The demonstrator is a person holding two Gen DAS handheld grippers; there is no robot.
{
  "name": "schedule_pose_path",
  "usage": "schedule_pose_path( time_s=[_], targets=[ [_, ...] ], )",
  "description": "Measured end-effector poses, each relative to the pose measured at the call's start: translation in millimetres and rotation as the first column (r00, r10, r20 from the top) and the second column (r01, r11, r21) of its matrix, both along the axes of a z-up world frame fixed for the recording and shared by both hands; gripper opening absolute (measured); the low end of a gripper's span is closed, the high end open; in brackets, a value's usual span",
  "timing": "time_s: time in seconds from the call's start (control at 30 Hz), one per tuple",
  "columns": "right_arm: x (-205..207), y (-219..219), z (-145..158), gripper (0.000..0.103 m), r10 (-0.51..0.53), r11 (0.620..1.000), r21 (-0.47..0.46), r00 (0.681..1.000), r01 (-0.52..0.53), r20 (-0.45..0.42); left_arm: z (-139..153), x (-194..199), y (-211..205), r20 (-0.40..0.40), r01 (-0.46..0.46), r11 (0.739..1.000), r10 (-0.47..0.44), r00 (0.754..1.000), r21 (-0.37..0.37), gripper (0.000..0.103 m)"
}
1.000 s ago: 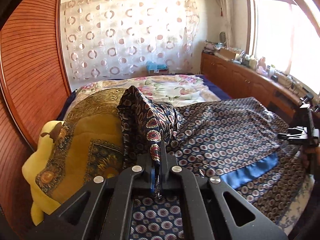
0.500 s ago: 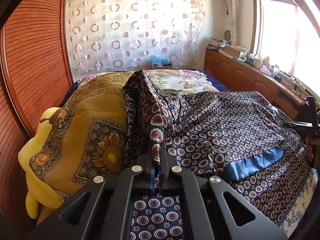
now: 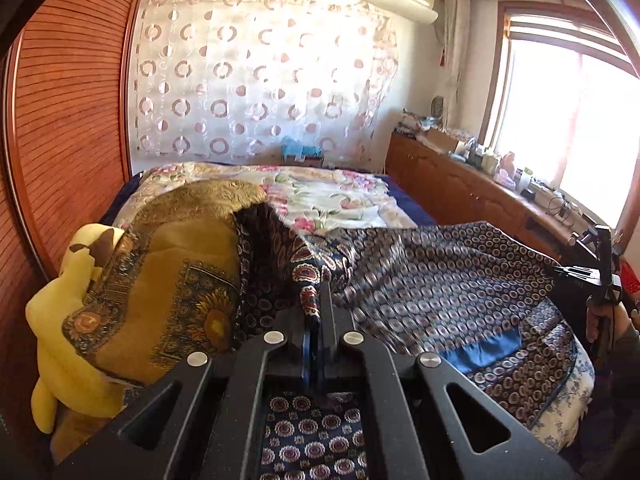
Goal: Fold small clothes
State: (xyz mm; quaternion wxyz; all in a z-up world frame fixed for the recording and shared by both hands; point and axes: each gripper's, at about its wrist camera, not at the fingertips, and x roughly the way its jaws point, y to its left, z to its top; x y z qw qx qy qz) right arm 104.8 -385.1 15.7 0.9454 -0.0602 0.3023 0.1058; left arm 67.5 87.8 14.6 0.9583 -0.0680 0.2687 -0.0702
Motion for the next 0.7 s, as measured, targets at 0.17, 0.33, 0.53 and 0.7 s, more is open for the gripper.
schedule_pose_path(
  time_s=[0.17,0.33,0.53,0.7],
  targets=[
    [-28,-15,15,0.000,-0.007,1.000,0.009,0.999,0.007,0.045,-2,-22,12,-0.012,-0.002,1.000,0.002,1.000,-0.027,0.003],
    [-59,-22,6,0.000,-0.008,1.000,0.022,1.000,0.008,0.028,-26,-54,26,-0.065,-0.032,0.998,0.028,0.997,-0.058,0.003],
    [-76,-19,-16,0.000,0.008,1.000,-0.009,0.999,-0.008,-0.042,-70,-65,43,-0.175,-0.110,0.992,0.099,0.980,-0.053,0.003],
    [-68,-11,-30,0.000,0.003,1.000,-0.030,0.996,-0.006,-0.086,-84,-59,43,-0.213,-0.133,0.991,0.123,0.969,-0.032,0.003]
  ],
)
